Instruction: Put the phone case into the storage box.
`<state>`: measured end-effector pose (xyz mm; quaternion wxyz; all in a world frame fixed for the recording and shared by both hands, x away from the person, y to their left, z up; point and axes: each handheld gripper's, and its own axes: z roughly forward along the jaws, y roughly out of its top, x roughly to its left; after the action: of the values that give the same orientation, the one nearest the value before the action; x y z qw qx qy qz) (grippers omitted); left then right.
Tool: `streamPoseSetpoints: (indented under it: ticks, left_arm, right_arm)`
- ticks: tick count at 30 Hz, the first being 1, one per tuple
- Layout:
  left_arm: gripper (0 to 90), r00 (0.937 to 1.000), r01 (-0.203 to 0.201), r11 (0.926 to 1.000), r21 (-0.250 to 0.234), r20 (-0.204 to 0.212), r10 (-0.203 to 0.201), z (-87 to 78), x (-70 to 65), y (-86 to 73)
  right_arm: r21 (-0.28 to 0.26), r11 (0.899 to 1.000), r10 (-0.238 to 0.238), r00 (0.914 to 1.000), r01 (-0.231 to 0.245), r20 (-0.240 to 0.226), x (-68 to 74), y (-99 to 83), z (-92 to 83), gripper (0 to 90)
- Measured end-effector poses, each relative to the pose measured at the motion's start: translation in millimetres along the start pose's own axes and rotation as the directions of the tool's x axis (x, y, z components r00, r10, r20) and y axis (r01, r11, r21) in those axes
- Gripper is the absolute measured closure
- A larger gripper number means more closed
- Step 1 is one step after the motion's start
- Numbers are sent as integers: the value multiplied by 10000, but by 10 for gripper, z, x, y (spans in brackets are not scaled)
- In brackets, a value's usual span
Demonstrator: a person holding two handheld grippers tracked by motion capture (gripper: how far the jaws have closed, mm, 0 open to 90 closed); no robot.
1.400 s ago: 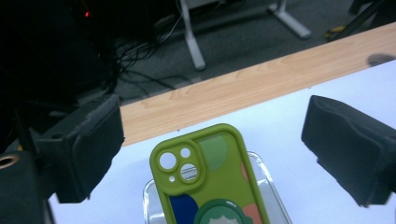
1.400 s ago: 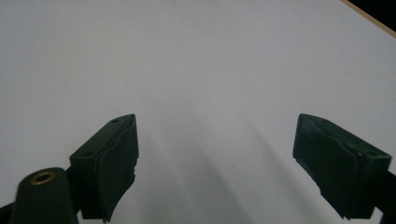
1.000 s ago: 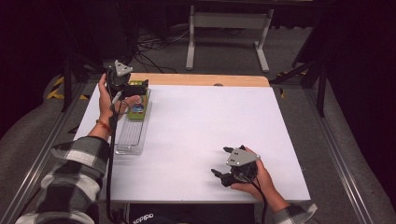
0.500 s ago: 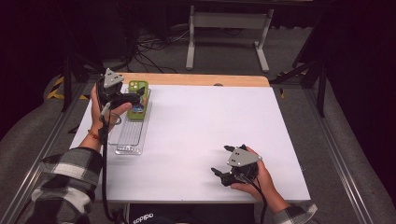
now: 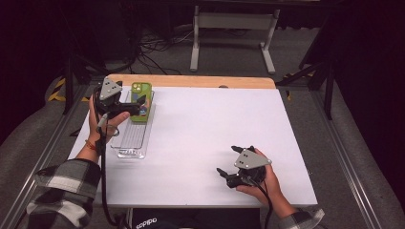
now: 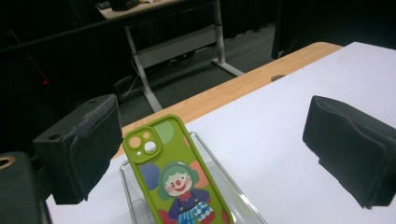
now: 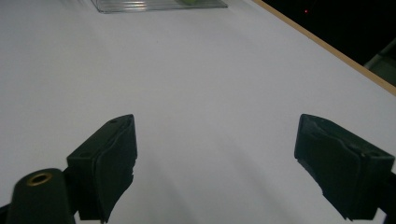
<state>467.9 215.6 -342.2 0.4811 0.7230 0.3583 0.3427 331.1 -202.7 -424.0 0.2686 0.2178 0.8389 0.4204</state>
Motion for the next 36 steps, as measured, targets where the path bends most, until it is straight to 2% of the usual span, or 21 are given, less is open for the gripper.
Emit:
streamPoseSetpoints:
  ticks: [2,7,14,18,24,27,31,36]
  left_arm:
    - [55,9999,-140,9998,-103,58,141,-38,-19,-4]
    - [51,9993,-81,9991,-425,350,96,-111,-55,-30]
    - [45,9985,-301,9974,-653,427,329,-191,-131,-84]
    - [42,9982,-238,9971,-718,524,276,-230,-150,-114]
    - [48,9984,-333,9945,-994,422,376,-298,-190,-139]
    - [48,9968,-172,9930,-1168,756,262,-349,-218,-162]
    - [48,9962,-222,9925,-1201,812,321,-384,-256,-187]
    - [43,9951,-201,9928,-1181,935,313,-409,-318,-224]
  right_arm:
    - [-26,10000,19,10000,-19,58,-5,1,-7,139]
    - [-201,9998,98,9998,-95,174,-28,8,-36,137]
    - [-340,9994,60,9992,-46,408,-33,30,-69,134]
    - [-396,9992,51,9990,-33,447,-34,37,-81,133]
    - [-419,9991,-27,9988,48,489,-35,47,-90,133]
    - [-428,9991,-49,9987,70,509,-40,53,-103,133]
    - [-506,9987,-76,9986,102,516,-48,58,-121,133]
    - [-535,9985,-102,9971,143,756,-63,67,-137,133]
